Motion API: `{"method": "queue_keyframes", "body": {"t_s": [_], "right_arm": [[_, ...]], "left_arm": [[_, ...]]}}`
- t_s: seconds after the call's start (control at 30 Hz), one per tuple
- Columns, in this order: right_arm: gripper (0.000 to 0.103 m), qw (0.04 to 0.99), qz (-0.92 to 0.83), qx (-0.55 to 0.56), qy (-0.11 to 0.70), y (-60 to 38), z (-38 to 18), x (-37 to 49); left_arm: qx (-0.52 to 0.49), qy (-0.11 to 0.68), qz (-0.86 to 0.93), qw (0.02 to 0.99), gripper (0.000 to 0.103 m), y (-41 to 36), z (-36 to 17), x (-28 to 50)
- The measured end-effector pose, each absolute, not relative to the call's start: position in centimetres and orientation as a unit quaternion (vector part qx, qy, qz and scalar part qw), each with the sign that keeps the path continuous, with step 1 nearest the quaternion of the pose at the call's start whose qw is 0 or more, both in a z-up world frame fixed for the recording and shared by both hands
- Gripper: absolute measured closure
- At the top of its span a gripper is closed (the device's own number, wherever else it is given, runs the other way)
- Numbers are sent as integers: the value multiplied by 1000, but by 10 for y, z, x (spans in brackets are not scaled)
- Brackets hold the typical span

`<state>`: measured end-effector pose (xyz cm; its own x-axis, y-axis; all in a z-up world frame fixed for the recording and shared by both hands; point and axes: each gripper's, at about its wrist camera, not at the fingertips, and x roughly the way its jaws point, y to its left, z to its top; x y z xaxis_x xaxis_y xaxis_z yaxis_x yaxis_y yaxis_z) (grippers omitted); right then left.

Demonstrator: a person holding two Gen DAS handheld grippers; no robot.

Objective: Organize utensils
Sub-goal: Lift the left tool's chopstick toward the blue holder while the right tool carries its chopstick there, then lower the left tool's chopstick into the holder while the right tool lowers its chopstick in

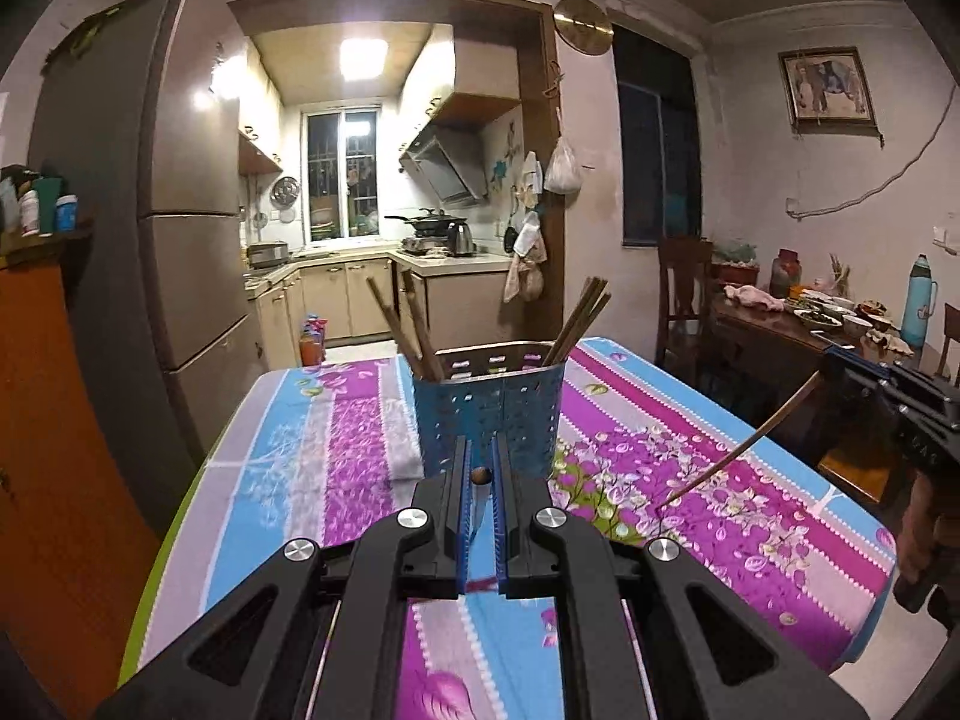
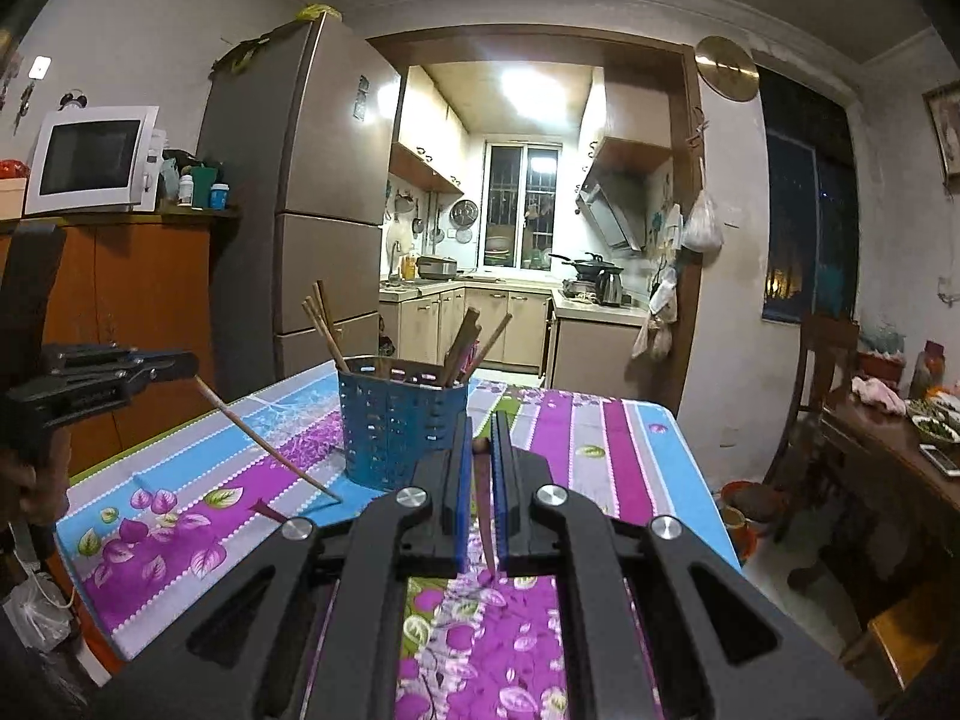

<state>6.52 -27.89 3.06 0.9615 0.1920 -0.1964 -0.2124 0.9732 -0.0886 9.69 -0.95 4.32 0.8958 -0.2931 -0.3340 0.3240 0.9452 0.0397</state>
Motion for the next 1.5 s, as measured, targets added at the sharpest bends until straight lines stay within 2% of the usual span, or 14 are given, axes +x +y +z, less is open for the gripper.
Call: {"method": "queue_keyframes", "body": {"t_s": [0.47, 1.07, 1.2, 1.37, 1.5], "right_arm": [[98, 987, 133, -63, 70, -269, 73, 82], [98, 977, 197, -8, 83, -254, 109, 103], [98, 976, 209, 13, 62, -248, 140, 122], [98, 978, 205, 23, 22, -234, 184, 156], [98, 981, 194, 26, 9, -226, 193, 186]], "left_arm": [[36, 151, -185, 970, 95, -16, 89, 114], [8, 129, -209, 969, 95, -34, 126, 130], [0, 99, -201, 975, 95, -40, 163, 151], [8, 24, -161, 987, 95, -49, 218, 181], [-6, -4, -145, 989, 95, -51, 236, 213]]}}
